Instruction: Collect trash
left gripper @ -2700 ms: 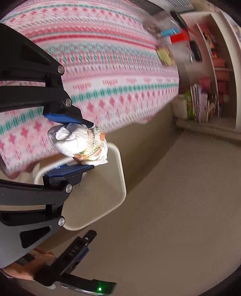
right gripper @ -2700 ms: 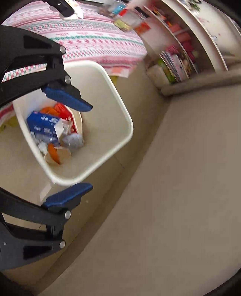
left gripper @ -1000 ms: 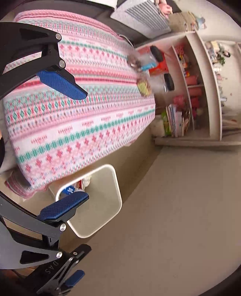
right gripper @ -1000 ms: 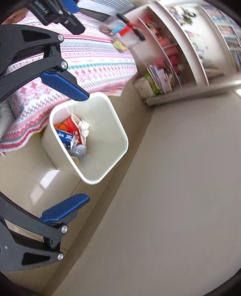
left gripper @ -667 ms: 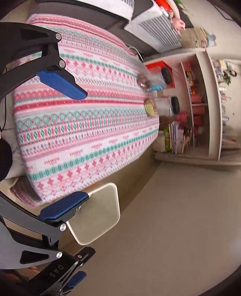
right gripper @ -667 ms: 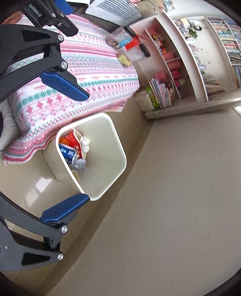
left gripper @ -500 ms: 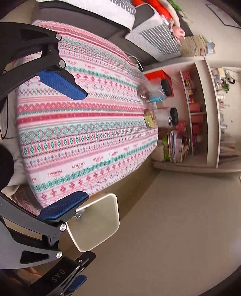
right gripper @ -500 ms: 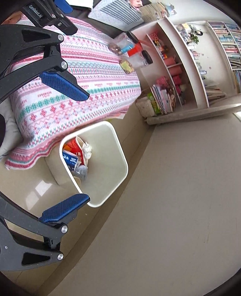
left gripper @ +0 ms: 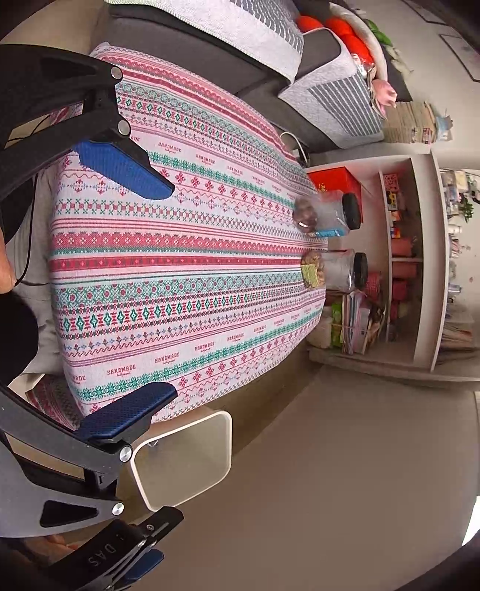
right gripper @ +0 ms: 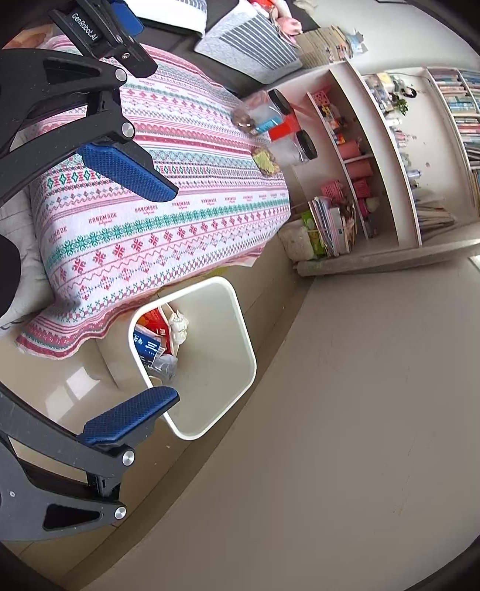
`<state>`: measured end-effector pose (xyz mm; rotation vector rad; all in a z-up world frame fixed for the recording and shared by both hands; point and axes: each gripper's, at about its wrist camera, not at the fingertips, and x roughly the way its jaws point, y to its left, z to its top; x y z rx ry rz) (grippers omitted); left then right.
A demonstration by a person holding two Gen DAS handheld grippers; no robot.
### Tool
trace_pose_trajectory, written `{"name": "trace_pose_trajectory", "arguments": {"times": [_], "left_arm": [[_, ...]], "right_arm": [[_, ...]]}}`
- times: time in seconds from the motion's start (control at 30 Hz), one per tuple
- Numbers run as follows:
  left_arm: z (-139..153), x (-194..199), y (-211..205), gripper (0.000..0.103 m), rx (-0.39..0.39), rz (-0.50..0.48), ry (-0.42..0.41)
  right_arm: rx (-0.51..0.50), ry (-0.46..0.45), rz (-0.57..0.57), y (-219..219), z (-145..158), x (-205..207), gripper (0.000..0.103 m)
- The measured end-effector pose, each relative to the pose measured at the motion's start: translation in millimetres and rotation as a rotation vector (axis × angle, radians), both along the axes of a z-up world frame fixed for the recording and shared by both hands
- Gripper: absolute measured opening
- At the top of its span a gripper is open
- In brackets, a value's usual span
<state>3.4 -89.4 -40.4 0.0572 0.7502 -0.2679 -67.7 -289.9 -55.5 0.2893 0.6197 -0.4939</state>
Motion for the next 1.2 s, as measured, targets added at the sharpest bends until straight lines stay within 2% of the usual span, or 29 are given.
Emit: {"name": "trace_pose_trajectory", "arguments": {"times": [0.47,1.2], "left_arm": [[4.7,-0.4,9.9,0.096,-0.009,0.042,-0.017],[-5.3,2.6,21.3,0.096,-0.004,0.085,-0.007]], "right_arm": [[-0.009,-0.007,0.040,12.0,6.8,2.3,0.096],[-0.007,-0.001,0.088,30.1,4.1,13.2,0.096]]}}
